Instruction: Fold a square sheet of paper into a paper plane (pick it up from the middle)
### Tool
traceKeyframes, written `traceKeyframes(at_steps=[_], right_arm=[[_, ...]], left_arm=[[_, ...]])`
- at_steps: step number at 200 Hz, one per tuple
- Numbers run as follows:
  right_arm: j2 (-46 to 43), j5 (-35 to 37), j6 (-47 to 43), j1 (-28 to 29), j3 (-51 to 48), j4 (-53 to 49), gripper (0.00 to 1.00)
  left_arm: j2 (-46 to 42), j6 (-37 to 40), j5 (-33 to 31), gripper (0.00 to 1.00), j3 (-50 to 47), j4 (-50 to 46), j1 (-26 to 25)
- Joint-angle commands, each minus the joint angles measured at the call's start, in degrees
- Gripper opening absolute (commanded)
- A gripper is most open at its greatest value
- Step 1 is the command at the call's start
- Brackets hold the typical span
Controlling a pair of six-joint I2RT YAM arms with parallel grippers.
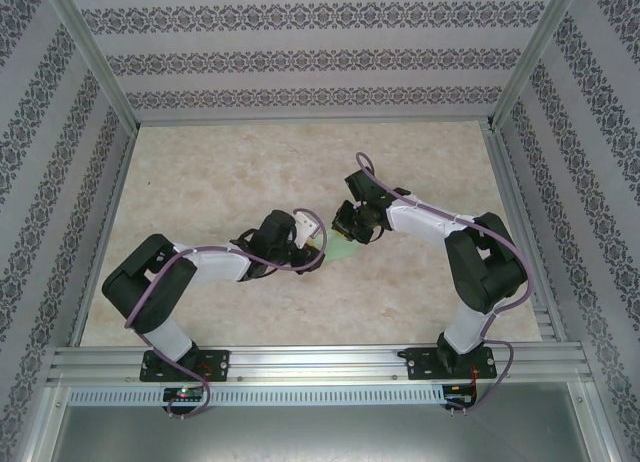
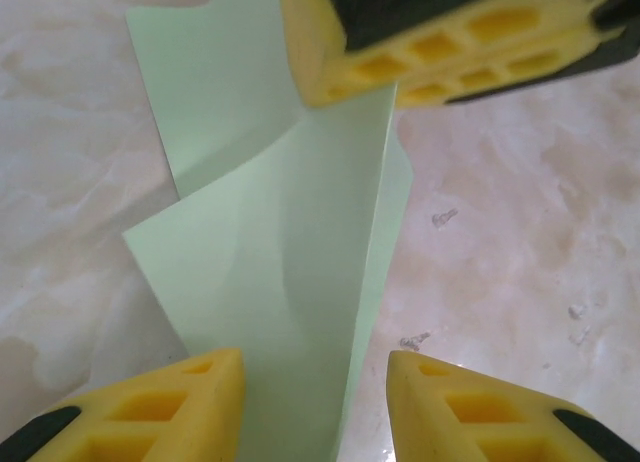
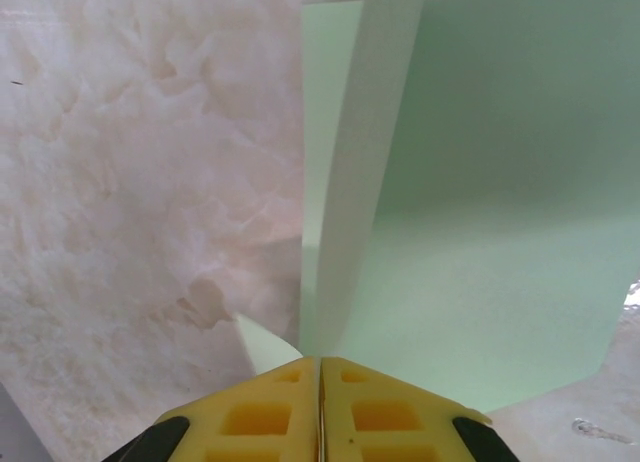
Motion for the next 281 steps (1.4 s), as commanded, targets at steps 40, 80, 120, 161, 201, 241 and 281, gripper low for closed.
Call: traceKeyframes(at_steps=[40, 80, 120, 161, 201, 241, 281], right_arm=[[1.1, -1.6, 2.1, -0.3, 1.6, -0.1, 0.11], [1.0, -1.8, 1.5, -0.6, 1.3, -0.6, 0.15], [0.8, -2.4, 0.6, -1.0, 0.5, -1.1, 0.18], [0.4, -2.7, 0.1, -1.1, -0.2, -1.2, 0.19], [0.7, -2.8, 0.1, -1.2, -0.4, -1.1, 0.17], [0.2, -3.3, 0.1, -1.4, -0.7, -0.4, 0.18], [-0.4, -3.3, 0.1, -1.7, -1.3, -0.4, 0.18]], left_arm=[[3.0, 7.1, -4.9, 0.37, -0.2, 4.5, -3.2], [3.1, 6.6, -6.3, 0.26, -0.5, 5.1, -3.5], [2.6, 4.8, -5.5, 0.24, -1.4, 6.4, -3.5], [0.8, 3.3, -4.9, 0.31, -1.4, 6.8, -3.5], [0.4, 2.7, -4.8, 0.25, -1.6, 7.4, -3.5], [2.9, 1.3, -4.0, 0.18, -1.8, 8.2, -3.5], [4.4, 0.6, -4.4, 0.23, -1.8, 9.7, -3.5]])
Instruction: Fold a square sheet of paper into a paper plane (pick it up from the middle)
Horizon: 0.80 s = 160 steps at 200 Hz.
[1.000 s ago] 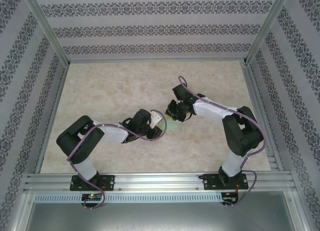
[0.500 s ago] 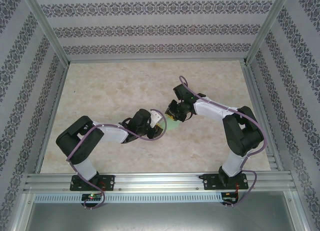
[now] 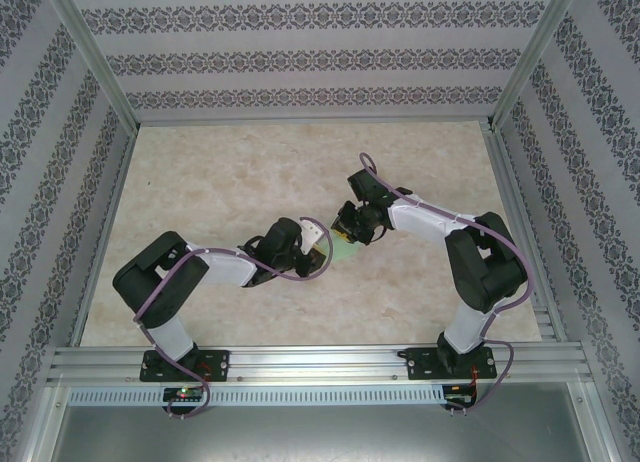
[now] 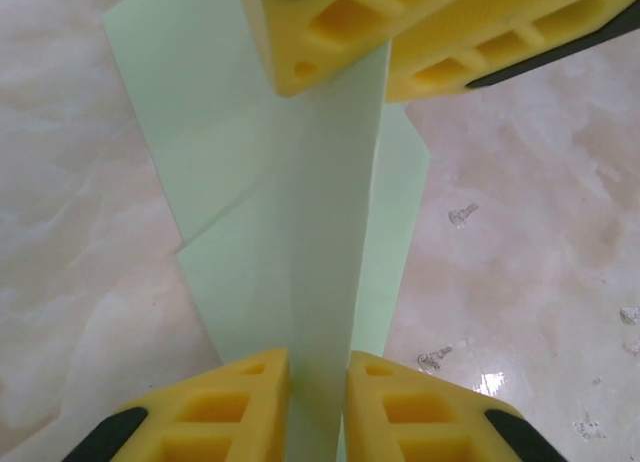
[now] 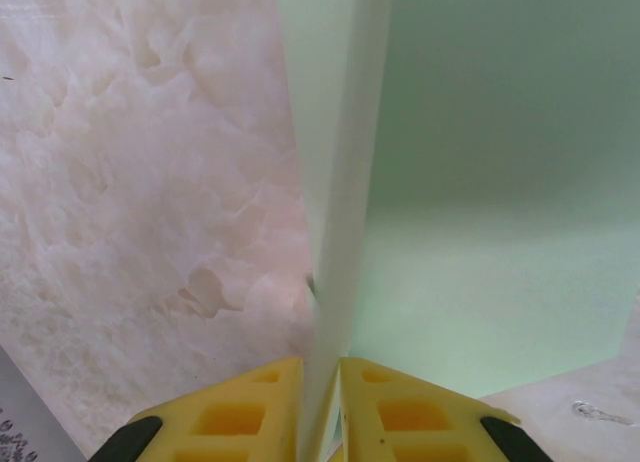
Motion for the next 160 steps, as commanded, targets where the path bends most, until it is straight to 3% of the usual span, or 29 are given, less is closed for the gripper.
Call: traceKeyframes(at_steps=[1, 68, 119, 160], right_arm=[[-0.6, -0.6, -1.0, -0.5, -0.8, 0.1, 0.18], [-1.1, -0.6, -1.4, -1.0, -1.6, 0.4, 0.21], [-6.1, -1.5, -6.4, -2.4, -4.3, 3.9, 0.51], [-11.0, -1.0, -13.1, -2.7, -6.9, 4.7, 0.58]], left_arm=[[1.3, -1.2, 0.5, 0.23, -0.5, 3.7, -0.6], [1.4, -3.1, 1.5, 0.11, -0.9, 5.2, -0.6], [2.3, -9.5, 4.9, 0.1, -2.3, 6.8, -0.6], [3.2, -13.8, 6.9, 0.09, -1.2, 5.7, -0.4]])
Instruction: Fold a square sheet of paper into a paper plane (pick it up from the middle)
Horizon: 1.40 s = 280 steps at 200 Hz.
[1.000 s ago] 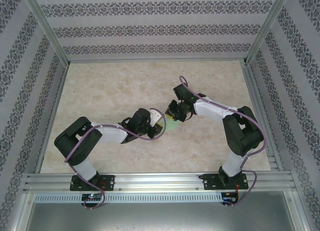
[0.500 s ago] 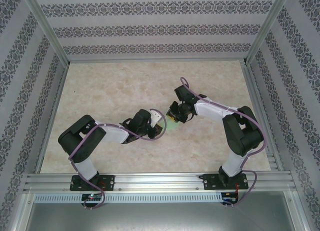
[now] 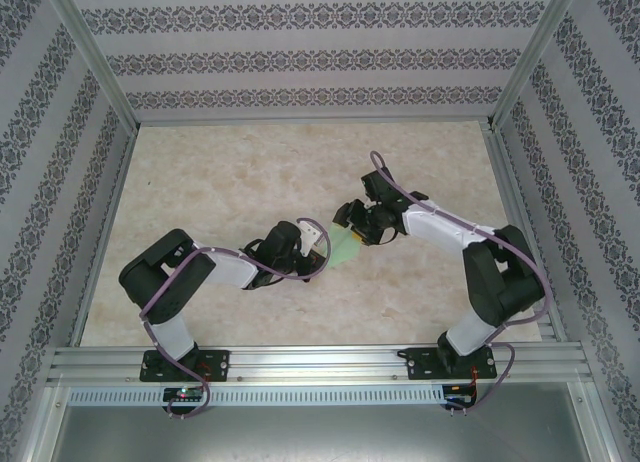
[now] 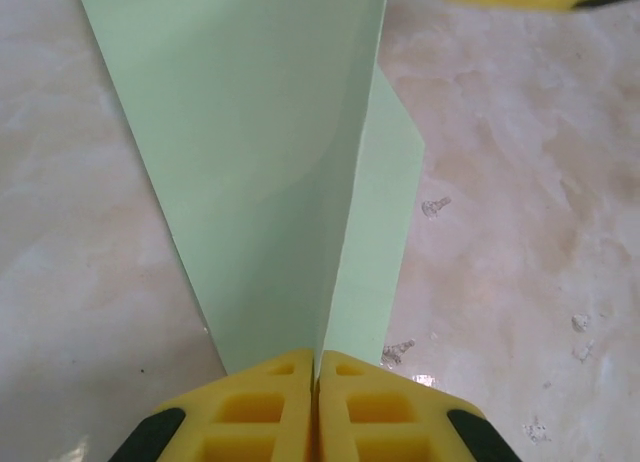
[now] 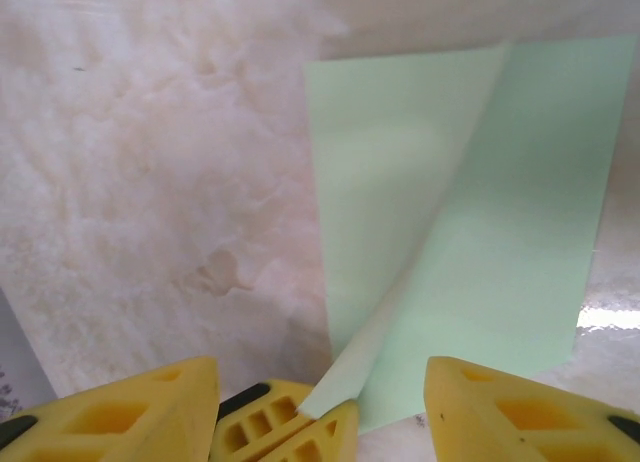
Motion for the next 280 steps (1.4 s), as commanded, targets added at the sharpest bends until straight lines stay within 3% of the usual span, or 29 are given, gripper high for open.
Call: traceKeyframes(at_steps=[1, 53, 108, 230, 280], right_arm=[[-3.5, -0.1, -5.6, -0.4, -2.1, 2.2, 0.58], [-5.3, 0.6, -9.8, -0.3, -7.1, 3.9, 0.55], [0.4, -0.1, -12.4, 1.6, -4.5, 3.7, 0.48], [8.9, -1.3, -14.3, 3.3, 0.6, 3.6, 0.39], [10.5, 0.2, -14.5, 3.5, 1.2, 2.3, 0.44]], left_arm=[[1.0, -4.5, 2.5, 0.09, 0.4, 1.5, -0.4], [1.1, -10.9, 4.8, 0.07, 0.6, 1.8, 1.0], [1.5, -16.5, 5.3, 0.06, -0.7, 4.0, 2.0], [3.6, -19.2, 6.6, 0.07, -0.4, 4.4, 3.0], [4.2, -20.1, 6.4, 0.09, 0.2, 3.1, 3.1]])
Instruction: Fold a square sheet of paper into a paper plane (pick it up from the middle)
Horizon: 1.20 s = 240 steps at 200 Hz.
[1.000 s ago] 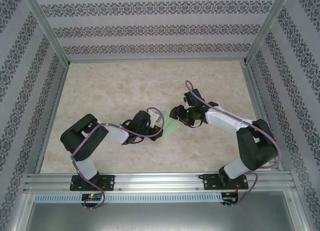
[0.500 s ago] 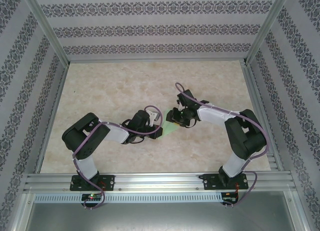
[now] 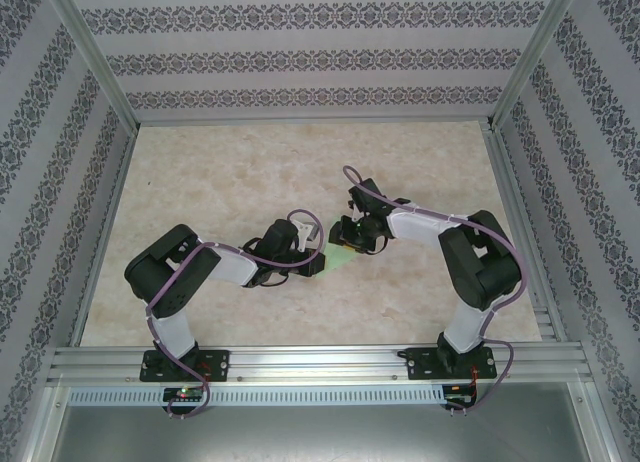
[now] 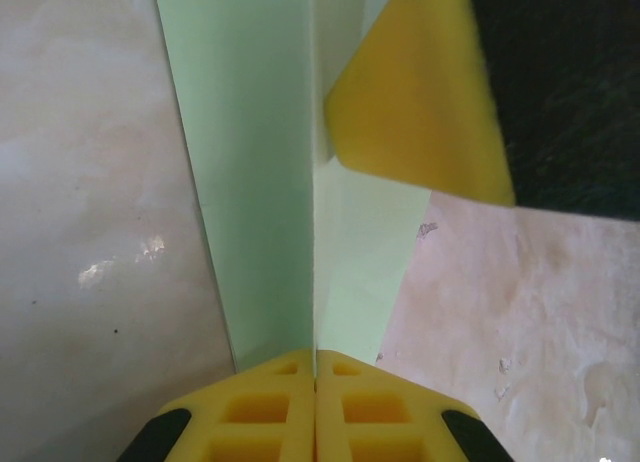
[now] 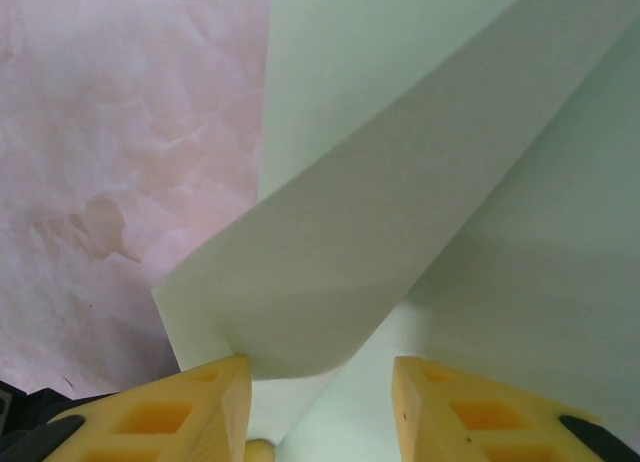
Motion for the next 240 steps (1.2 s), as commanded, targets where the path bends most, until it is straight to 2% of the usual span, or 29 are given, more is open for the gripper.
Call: traceKeyframes(at_steps=[1, 71, 122, 143, 181, 240], right_arm=[[1.4, 1.1, -1.0, 0.7, 1.9, -0.3, 0.45], [3.7, 4.5, -0.8, 0.7, 2.5, -3.4, 0.47], [5.4, 6.3, -1.2, 1.2, 3.6, -6.6, 0.46], [6.1, 6.6, -1.4, 1.2, 3.8, -7.6, 0.46], [7.0, 6.6, -1.5, 1.4, 4.1, -8.3, 0.46], [7.2, 5.9, -1.5, 1.4, 4.5, -8.4, 0.46]], left_arm=[[1.7, -1.3, -0.3, 0.09, 0.2, 0.4, 0.8], [2.8, -2.1, 0.9, 0.12, 2.0, -1.9, 0.9], [-2.4, -1.1, -0.1, 0.27, 1.7, -7.9, 1.8], [-6.0, -0.6, -0.9, 0.3, 1.1, -10.6, 2.7], [-9.6, -1.2, -0.8, 0.28, 0.8, -10.7, 4.4], [-4.1, -3.7, 6.8, 0.19, 2.9, -2.8, 4.3]])
